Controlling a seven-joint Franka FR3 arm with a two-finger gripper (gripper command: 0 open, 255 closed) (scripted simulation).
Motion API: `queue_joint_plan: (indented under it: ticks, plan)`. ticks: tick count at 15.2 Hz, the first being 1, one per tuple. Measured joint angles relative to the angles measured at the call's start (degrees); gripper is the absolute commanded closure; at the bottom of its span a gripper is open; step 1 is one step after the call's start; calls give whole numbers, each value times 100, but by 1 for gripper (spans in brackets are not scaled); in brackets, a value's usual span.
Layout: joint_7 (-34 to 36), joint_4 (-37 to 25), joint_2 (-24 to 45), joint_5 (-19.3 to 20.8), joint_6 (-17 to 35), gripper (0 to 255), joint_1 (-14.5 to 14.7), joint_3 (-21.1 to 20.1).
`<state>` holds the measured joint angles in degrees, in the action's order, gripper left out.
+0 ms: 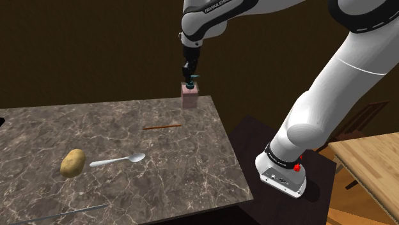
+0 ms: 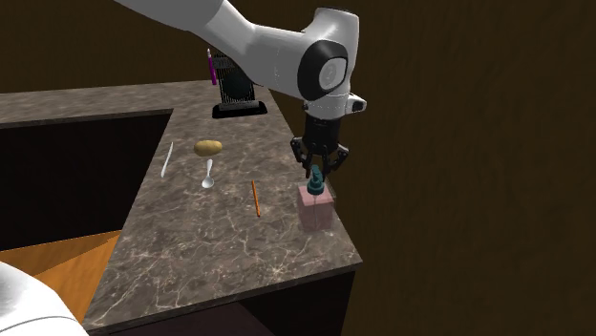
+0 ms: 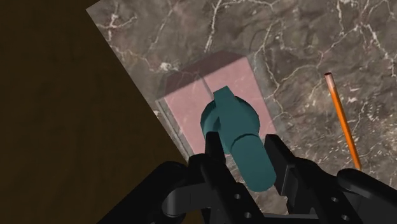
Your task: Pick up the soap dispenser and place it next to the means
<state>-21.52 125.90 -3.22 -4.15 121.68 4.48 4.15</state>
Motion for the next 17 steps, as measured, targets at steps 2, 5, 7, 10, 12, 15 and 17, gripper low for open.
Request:
queue_joint_plan:
  ticks: [2,5,7,10,12,15,17]
  plan:
    - [5,-134,17,12,-184,255,-13,13]
    - [-90,-257,106,34,-216,255,-43,53]
    - [19,-306,-101,36,-745,255,-3,5]
    - [59,-510,-232,48,-851,255,-3,-3]
    - [83,-656,-236,49,-1052,255,1,-13]
    - [96,-814,-309,60,-1205,255,-3,-19]
    - [84,-914,-346,71,-1314,255,-14,-13]
